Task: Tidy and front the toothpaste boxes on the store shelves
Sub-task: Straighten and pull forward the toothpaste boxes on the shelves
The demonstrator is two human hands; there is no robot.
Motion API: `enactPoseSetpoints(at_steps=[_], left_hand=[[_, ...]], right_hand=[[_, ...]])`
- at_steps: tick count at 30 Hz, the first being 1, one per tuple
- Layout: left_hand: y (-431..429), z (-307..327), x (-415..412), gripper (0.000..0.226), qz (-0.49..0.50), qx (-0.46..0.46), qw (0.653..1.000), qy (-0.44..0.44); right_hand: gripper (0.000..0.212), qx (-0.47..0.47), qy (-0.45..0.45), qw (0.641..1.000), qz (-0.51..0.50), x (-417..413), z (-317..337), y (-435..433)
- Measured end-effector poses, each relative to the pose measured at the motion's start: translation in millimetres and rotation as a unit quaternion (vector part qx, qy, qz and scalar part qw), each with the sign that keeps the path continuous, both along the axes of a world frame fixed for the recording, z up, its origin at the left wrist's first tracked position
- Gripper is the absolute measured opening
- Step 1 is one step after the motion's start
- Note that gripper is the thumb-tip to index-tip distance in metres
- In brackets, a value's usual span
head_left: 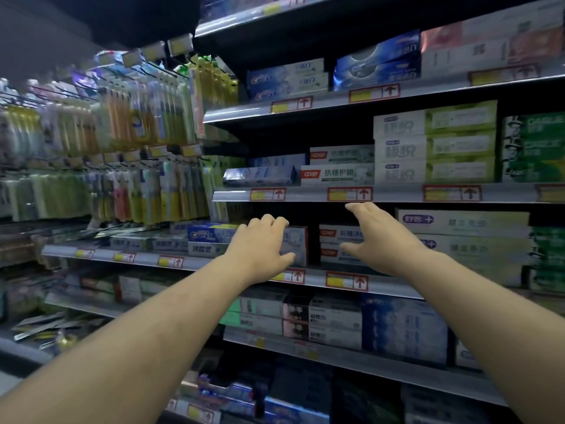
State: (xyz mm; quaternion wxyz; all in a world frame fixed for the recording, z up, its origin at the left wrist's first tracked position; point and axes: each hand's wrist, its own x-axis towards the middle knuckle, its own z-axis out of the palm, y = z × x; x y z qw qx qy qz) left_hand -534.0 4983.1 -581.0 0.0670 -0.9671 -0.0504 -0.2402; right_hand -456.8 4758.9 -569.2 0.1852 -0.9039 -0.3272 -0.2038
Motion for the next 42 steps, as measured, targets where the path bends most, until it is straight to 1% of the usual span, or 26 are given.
enactPoseSetpoints(at_steps=[5,8,13,16,18,20,23,25,27,29,31,33,35,37,39,40,42], left_hand=[[19,8,0,0.067,0.006,-0.031,0.999,-0.021],[35,17,2,0.066,-0.009,-0.082,0.995,-0.052],[68,32,17,0.061,-0.03,-0.209,0.971,-0.111],[94,45,37,0.06,-0.02,-0.246,0.961,-0.128],[112,56,53,0.06,-0.008,-0.259,0.955,-0.145],[128,69,71,0.056,0.007,-0.269,0.948,-0.17],[146,86,99,0.038,0.027,-0.287,0.936,-0.202],[158,95,117,0.032,0.046,-0.288,0.933,-0.212],[167,100,134,0.034,0.062,-0.29,0.932,-0.209],[176,103,149,0.037,0.08,-0.296,0.932,-0.193],[182,104,162,0.036,0.091,-0.302,0.935,-0.163],[188,105,172,0.028,0.098,-0.318,0.931,-0.149],[194,105,178,0.025,0.098,-0.345,0.919,-0.16],[204,106,182,0.025,0.081,-0.384,0.899,-0.194],[211,108,182,0.025,0.055,-0.433,0.869,-0.234],[214,111,182,0.021,0.041,-0.455,0.852,-0.255],[218,117,179,0.016,0.014,-0.483,0.829,-0.283]], right_hand=[[0.082,0.006,-0.012,1.0,0.02,1,9,21],[0.082,0.036,-0.015,0.999,0.037,3,19,35],[0.081,0.109,0.041,0.991,0.063,19,31,66],[0.078,0.16,0.086,0.98,0.082,37,39,87],[0.077,0.182,0.1,0.974,0.089,50,45,102],[0.077,0.177,0.096,0.976,0.088,64,51,117],[0.075,0.154,0.095,0.98,0.085,81,65,137],[0.067,0.176,0.131,0.972,0.083,90,75,148],[0.05,0.207,0.159,0.962,0.085,101,81,159],[0.033,0.215,0.175,0.958,0.075,110,84,168],[0.027,0.229,0.202,0.95,0.069,118,84,174],[0.026,0.243,0.221,0.941,0.075,125,83,180],[0.025,0.263,0.229,0.933,0.082,130,83,184],[0.027,0.293,0.243,0.92,0.091,133,84,187],[0.028,0.316,0.264,0.904,0.114,132,88,191],[0.027,0.322,0.265,0.9,0.126,131,90,193],[0.021,0.332,0.245,0.899,0.147,130,97,196]])
